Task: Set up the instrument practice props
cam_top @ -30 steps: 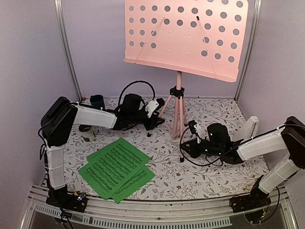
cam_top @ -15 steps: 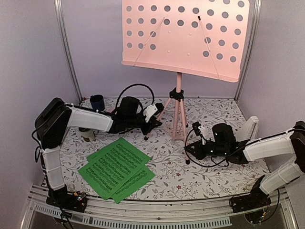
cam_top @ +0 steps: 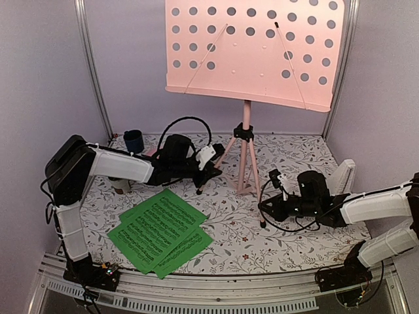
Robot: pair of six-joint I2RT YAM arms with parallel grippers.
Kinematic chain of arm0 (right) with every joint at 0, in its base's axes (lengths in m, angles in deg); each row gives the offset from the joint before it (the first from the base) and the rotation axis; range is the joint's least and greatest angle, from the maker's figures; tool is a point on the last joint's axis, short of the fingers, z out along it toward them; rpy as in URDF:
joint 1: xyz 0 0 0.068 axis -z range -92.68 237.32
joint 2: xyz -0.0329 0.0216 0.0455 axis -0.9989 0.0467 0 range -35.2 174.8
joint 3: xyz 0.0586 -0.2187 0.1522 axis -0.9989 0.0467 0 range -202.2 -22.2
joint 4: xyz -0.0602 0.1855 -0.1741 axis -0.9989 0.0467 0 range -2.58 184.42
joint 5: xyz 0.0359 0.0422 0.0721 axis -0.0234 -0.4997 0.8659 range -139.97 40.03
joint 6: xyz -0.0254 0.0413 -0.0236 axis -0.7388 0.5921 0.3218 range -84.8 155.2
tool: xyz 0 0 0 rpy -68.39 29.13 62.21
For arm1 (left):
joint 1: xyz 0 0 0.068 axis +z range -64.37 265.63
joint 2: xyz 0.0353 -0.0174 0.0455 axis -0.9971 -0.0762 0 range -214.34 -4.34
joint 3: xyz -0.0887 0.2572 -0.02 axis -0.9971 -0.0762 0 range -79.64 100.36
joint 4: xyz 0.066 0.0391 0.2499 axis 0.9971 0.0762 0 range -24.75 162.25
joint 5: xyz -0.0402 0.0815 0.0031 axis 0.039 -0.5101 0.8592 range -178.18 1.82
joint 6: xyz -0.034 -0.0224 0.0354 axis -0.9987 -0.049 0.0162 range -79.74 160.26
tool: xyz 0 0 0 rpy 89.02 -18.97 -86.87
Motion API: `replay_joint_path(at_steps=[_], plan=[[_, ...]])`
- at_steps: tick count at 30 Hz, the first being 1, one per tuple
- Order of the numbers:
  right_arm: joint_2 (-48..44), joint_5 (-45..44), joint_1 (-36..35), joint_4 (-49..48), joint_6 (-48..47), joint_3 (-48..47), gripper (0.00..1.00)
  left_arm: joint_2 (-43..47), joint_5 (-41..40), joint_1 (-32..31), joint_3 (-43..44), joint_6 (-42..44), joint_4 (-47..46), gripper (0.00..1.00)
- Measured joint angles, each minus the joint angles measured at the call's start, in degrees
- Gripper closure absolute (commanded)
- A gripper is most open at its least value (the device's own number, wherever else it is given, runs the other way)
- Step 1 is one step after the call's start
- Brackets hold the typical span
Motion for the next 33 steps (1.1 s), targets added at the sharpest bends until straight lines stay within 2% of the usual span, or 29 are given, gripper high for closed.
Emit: replay_joint_path(at_steps=[3,14,33], plan=[[0.3,0.2,0.1,0.5,-0.1,-0.7,0.97,0.0,-0.1,0.0,0.0,-1.4,-0.1,0.85],[4.9,-0.2,1.2,-1.8,-1.3,-3.6,1.0,0.0,-3.7,-0.2,-0.6,-5.6,-1.9,1.0],[15.0,0.8,11.8,-3.1,-7.3,-12.3,1.0,-8.7,-13.8,-0.5,10.1,-9.0,-3.3,1.0]])
